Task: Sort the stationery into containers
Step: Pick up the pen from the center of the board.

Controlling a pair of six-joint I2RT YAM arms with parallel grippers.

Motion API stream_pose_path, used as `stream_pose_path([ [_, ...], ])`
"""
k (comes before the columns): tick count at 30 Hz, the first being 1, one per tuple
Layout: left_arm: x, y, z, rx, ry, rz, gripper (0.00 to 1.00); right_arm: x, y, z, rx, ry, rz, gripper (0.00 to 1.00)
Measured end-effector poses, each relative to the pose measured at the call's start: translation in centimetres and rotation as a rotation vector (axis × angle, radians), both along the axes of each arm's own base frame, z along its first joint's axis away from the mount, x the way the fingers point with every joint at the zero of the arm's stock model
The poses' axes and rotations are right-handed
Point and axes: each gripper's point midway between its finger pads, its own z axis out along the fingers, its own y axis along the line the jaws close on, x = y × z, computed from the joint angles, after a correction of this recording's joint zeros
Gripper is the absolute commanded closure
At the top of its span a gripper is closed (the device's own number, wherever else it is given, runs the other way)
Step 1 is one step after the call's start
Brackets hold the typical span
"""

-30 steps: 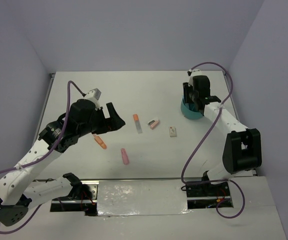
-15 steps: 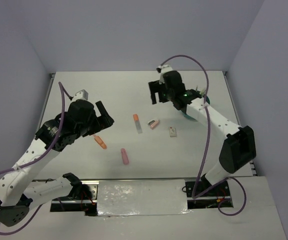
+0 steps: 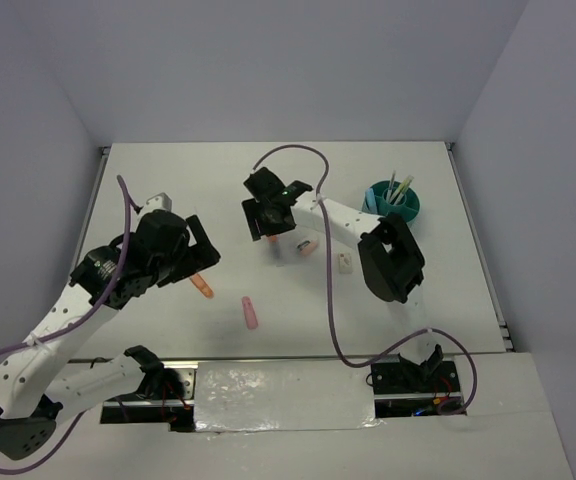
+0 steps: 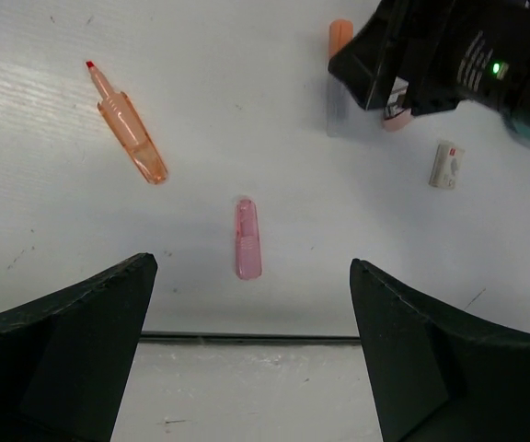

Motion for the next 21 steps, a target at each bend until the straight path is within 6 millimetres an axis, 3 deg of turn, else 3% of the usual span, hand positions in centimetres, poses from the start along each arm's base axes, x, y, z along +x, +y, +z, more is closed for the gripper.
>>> stream_pose_path([
  [4,-0.6,-0.3,-1.2,-0.002,0.04,-0.028,0.01,1.2,0.8,-2.2,-0.025,0.02,-0.022,0.32],
  [9,-1.1,-0.9,-1.7,-0.017,0.065,-0.06,0.01,0.9,-0.7,-6.2,-0.122,0.086,-0.054,0.33],
  [15,-1.5,-1.3,-2.4,-0.019,0.086,-0.098,0.01,2.2,-0.5,-5.5,-0.113,0.068,-0.064,0.45],
  [21,-1.5,-1.4,-2.7,-0.005,0.096,-0.117,0.01,4.0,-0.1,-5.8,-0.1,0.067,-0.066,0.48],
])
